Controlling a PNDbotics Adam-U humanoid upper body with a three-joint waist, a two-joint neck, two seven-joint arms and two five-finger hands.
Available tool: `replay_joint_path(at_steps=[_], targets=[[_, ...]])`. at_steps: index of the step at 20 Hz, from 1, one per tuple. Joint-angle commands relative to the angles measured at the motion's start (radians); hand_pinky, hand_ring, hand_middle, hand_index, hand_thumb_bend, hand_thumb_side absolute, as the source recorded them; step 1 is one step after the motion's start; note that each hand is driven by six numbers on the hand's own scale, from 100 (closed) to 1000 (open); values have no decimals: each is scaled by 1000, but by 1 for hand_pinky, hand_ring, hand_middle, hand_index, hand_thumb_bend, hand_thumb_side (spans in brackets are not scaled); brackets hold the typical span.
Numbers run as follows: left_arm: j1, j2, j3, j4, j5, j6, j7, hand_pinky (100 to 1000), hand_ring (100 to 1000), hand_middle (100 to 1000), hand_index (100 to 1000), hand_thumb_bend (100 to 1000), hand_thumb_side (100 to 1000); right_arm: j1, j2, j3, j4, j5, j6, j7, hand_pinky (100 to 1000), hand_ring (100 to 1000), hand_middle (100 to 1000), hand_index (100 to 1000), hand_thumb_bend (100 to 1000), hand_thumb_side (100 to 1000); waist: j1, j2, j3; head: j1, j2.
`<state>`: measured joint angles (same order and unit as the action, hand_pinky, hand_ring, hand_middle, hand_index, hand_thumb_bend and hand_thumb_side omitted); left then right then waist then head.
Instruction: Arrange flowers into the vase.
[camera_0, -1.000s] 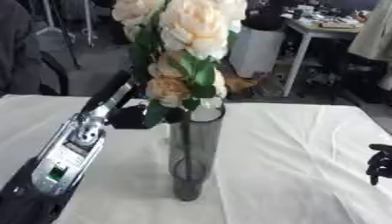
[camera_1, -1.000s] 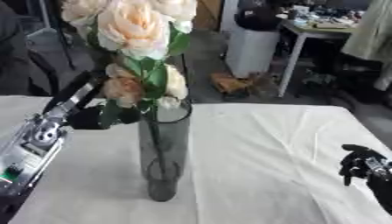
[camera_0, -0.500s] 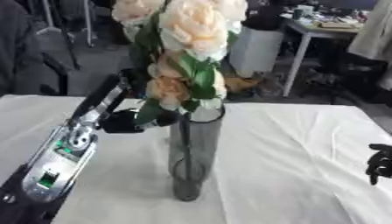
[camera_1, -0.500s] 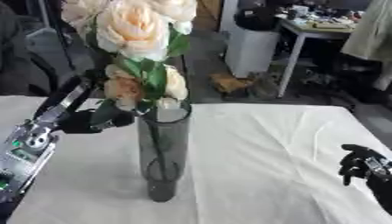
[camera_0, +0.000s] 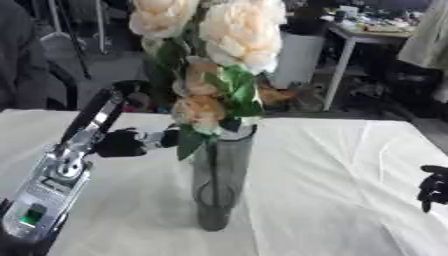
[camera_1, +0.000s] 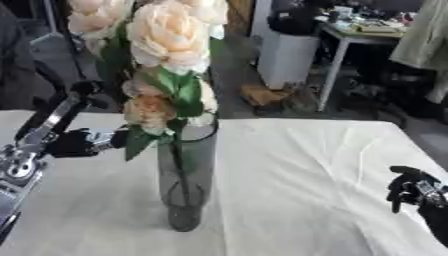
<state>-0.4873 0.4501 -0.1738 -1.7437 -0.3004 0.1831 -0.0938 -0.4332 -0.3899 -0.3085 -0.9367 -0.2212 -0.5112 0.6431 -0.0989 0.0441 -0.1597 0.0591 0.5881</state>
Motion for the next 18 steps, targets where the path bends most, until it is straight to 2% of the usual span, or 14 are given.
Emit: replay_joint_path(at_steps=[1,4,10,15,18], targets=[[-6,25,24,-28,14,2,25,783,902,673,798,1000,673,-12,-33,-9,-16,0,-65,64,316,473,504,800,100,759,3,-8,0,-3,-6],[22,22,59,-43,38,-10,51,766,910,666,802,1000,663,-11,-35,-12,-18,-1,-64,61,316,473,504,800,100,763,4,-7,7,-10,-6],[75,16,128,-39,133,-77,146,737,902,646,798,1000,680,-11,-33,-15,-30,-5,-57,60,317,473,505,801,100,764,8,-9,12,-12,-5],[101,1,148,-20,212,-127,227,725,893,635,794,1000,679,-9,-29,-16,-52,-13,-43,66,319,474,506,801,100,763,13,-15,16,-9,-7],[110,-11,148,-14,254,-168,274,718,887,628,793,1000,698,-15,-29,-14,-66,-19,-34,70,320,475,507,802,100,760,15,-17,19,-12,2]])
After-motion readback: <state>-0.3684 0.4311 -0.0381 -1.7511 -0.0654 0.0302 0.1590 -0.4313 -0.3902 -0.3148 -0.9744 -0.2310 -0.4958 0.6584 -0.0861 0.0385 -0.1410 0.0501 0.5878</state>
